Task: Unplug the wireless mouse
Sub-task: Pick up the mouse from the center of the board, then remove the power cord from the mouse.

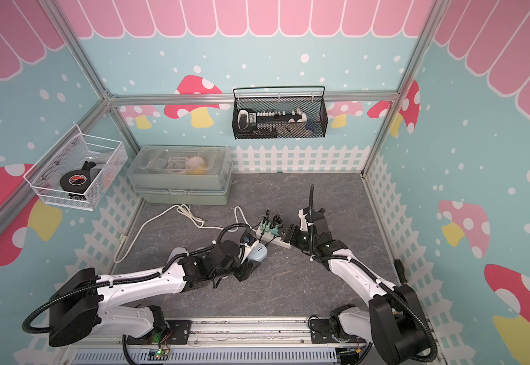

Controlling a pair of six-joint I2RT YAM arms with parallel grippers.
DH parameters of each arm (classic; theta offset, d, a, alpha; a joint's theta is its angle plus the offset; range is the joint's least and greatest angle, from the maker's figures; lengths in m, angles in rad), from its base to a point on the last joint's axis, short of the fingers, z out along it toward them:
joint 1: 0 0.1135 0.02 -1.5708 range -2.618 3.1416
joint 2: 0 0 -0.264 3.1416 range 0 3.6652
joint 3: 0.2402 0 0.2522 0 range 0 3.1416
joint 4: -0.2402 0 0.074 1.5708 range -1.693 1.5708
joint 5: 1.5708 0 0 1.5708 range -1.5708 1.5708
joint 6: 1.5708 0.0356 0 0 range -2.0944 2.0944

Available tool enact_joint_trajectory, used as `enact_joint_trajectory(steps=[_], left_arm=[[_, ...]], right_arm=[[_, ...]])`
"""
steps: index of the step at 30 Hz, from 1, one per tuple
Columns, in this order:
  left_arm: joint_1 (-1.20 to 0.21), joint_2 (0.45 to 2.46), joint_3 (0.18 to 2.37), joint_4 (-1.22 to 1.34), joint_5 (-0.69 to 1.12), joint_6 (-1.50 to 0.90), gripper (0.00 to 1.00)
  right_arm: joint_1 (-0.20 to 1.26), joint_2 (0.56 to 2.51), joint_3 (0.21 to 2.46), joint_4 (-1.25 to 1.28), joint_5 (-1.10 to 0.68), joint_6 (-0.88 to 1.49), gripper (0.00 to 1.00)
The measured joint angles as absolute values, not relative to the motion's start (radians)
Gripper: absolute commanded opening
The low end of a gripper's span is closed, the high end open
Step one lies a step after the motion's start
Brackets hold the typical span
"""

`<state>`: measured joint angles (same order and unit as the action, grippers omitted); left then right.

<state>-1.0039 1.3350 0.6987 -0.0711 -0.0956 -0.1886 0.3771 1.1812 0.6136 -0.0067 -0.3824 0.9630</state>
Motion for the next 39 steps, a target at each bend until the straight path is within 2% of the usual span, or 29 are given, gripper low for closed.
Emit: enact_joint_trajectory(steps=[4, 7, 15, 20, 25, 32, 39], left_arm=[[-1.005, 1.344, 0.694, -0.043, -0.105, -0.191, 0.49], [-1.005, 1.361, 0.694, -0.021, -0.110, -0.191, 0.49], [-1.015, 1.380, 0.694, 0.006, -0.125, -0.191, 0.50], [-1.015, 1.380, 0.694, 0.021, -0.136, -0.191, 0.50], [-1.016, 1.380, 0.694, 0.023, -0.139, -0.191, 0.50], [-1.016, 1.380, 0.694, 0.035, -0.139, -0.191, 0.50], [-1.016, 1.381, 0.694, 0.042, -0.138, -0.192, 0.50]], right_arm=[[0.413, 1.097, 0.583, 0.010, -0.374, 1.028, 0.54], [0.441, 1.084, 0.580, 0.036, -0.368, 1.063, 0.45], [0.524, 1.136, 0.577, 0.069, -0.359, 1.116, 0.45], [0.532, 1.161, 0.577, 0.083, -0.359, 1.127, 0.41], [0.533, 1.200, 0.577, 0.128, -0.365, 1.140, 0.29], [0.540, 1.242, 0.577, 0.175, -0.384, 1.151, 0.26], [0.543, 1.248, 0.577, 0.202, -0.389, 1.158, 0.13]])
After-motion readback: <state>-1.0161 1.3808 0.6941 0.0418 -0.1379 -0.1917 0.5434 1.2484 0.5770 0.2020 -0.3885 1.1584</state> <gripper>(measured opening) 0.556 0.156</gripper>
